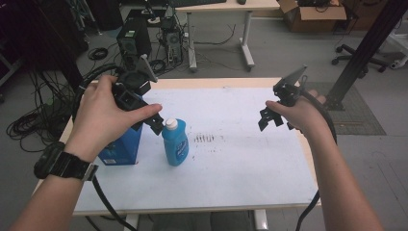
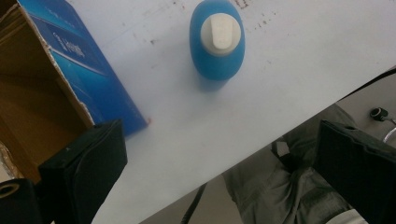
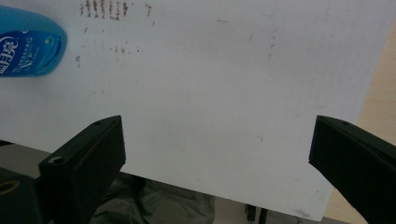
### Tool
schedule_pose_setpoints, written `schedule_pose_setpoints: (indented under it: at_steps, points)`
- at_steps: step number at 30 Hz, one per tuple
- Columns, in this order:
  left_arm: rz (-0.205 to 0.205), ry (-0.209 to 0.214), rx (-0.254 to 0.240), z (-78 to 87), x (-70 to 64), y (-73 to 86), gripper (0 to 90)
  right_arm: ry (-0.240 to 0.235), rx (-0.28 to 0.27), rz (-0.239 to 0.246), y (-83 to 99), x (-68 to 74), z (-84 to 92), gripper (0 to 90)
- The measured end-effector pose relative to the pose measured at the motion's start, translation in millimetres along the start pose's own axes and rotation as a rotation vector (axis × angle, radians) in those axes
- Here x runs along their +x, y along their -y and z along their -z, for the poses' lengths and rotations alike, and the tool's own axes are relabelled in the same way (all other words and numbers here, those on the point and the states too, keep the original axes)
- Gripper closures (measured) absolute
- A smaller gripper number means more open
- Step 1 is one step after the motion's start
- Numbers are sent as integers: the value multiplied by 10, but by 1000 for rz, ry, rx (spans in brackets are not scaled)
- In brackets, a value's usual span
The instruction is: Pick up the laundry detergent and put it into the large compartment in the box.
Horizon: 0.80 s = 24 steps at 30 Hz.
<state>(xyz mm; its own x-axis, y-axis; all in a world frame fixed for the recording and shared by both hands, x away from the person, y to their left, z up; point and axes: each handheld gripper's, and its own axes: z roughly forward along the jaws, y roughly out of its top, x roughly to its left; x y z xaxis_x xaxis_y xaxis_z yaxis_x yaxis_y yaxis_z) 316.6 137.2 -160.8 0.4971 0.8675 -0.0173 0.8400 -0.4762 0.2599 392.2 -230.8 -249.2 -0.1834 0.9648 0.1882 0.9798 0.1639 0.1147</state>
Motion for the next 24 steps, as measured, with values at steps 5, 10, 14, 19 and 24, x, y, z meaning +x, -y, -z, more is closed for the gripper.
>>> schedule_pose_setpoints:
  at_steps: [5,10,14,19,24]
  points:
    - [0,0,6,2,-3,-28,35,7,4,-2,2,-20,20,38]
    - [-2,4,14,-19,-18,-42,35,10,0,-3,11,-30,40,37]
    - [1,2,20,-33,-30,-40,35,9,0,-5,19,-20,47,37]
    - [5,-3,26,-35,-34,-42,36,15,2,-7,20,-12,48,37]
    - [8,-5,27,-24,-31,-50,36,17,5,-5,21,-5,44,38]
